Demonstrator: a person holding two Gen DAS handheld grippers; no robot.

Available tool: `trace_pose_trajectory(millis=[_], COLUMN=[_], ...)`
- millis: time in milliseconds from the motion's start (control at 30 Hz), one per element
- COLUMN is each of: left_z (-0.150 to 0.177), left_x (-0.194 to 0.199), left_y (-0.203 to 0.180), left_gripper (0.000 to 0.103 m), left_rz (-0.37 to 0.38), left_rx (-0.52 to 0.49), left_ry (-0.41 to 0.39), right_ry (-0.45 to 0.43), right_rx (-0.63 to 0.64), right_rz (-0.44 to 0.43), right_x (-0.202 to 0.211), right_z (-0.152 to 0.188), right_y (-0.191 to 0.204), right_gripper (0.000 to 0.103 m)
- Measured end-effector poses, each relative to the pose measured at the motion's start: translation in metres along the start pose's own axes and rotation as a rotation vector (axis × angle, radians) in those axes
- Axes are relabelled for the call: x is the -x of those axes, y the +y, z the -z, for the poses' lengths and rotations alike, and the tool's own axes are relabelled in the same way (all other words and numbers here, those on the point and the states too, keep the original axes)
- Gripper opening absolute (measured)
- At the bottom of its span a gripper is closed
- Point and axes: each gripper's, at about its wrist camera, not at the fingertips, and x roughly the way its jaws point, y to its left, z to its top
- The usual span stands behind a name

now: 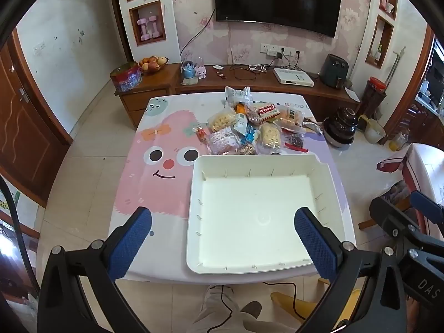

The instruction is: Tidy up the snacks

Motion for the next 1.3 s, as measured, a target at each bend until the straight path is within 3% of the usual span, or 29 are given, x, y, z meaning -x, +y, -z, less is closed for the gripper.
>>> trace_pose_trajectory(millis=[200,300,1300], left_z=[0.007,0.012,-0.009], left_x=[0.000,-0.003,-0.010], left_y=[0.011,0.018,0.024], left_gripper=[0.098,0.098,0.098], left_rz=[0.000,-0.001,-0.004], left_rx=[0.004,0.011,-0.007], left_ry=[0.008,0.006,0.003], right_ry=[0.017,0.022,0.028], right_rx=[0.007,0.016,0.005], right_rz=[-0.004,0.002,-0.005], right_x=[-0.003,-0.013,-0.021], right_z=[-0.008,-0.002,-0.023], right_y=[-0.003,0.015,0.012], right_gripper=[0.091,0.091,0.091])
